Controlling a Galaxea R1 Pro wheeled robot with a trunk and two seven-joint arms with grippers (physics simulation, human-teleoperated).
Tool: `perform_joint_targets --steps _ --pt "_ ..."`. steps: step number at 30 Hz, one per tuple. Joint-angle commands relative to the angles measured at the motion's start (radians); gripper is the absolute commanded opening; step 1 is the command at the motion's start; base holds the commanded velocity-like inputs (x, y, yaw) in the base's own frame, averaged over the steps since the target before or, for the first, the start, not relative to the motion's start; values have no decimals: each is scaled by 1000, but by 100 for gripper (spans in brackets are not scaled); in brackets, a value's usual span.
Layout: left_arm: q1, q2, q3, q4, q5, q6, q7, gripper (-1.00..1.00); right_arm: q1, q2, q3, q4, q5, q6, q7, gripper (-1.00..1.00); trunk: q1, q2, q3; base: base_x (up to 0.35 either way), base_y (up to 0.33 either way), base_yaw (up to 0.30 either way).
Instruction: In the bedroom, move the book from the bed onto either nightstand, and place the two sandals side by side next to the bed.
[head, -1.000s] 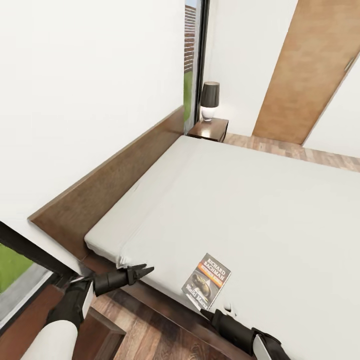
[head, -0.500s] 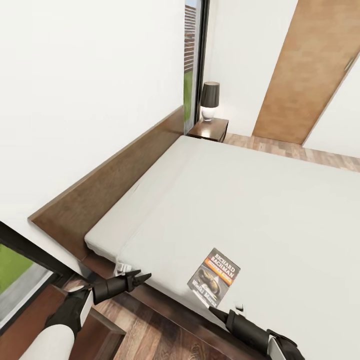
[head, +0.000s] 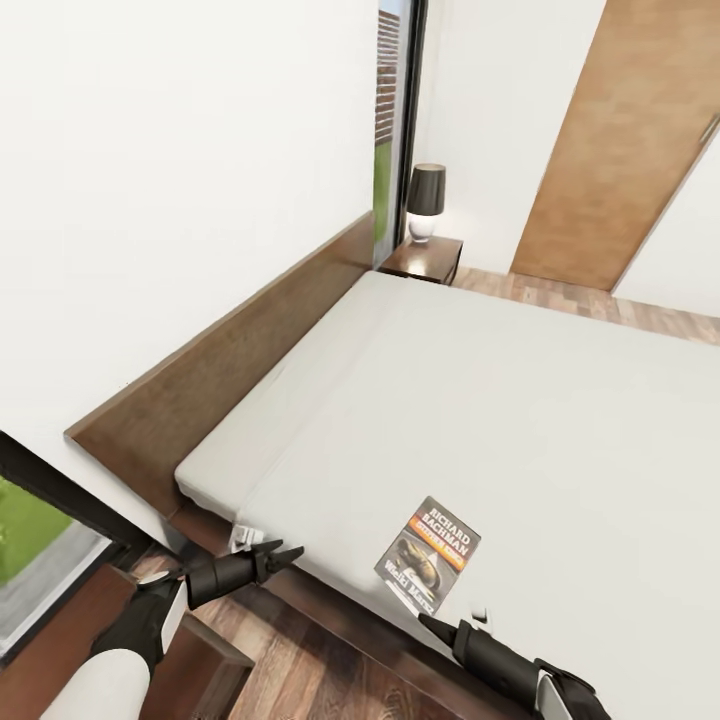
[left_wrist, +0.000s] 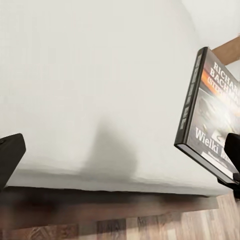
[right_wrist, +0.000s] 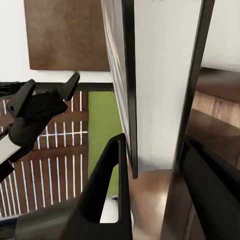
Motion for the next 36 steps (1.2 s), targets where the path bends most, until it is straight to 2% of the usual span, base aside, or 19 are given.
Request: perform_joint_targets --steps 1,20,26,30,36 --pt "-1 -1 8 -1 -9 10 -7 100 0 0 -1 0 -5 9 2 -100 0 -1 -1 0 0 257" --pt "-1 -6 6 -1 -9 10 -6 100 0 0 -1 0 -5 10 2 -100 0 -1 -1 -14 0 285" --pt "-1 -6 6 -1 -9 12 -7 100 0 0 0 0 -5 10 2 -100 0 -1 -1 -257 0 72" --pt "-1 -6 6 -1 -9 12 -7 100 0 0 0 0 -5 10 2 -100 0 -1 -1 -45 0 28" --pt "-1 -6 6 1 -9 12 -6 100 0 0 0 0 -5 10 2 -100 0 -1 -1 -4 0 241"
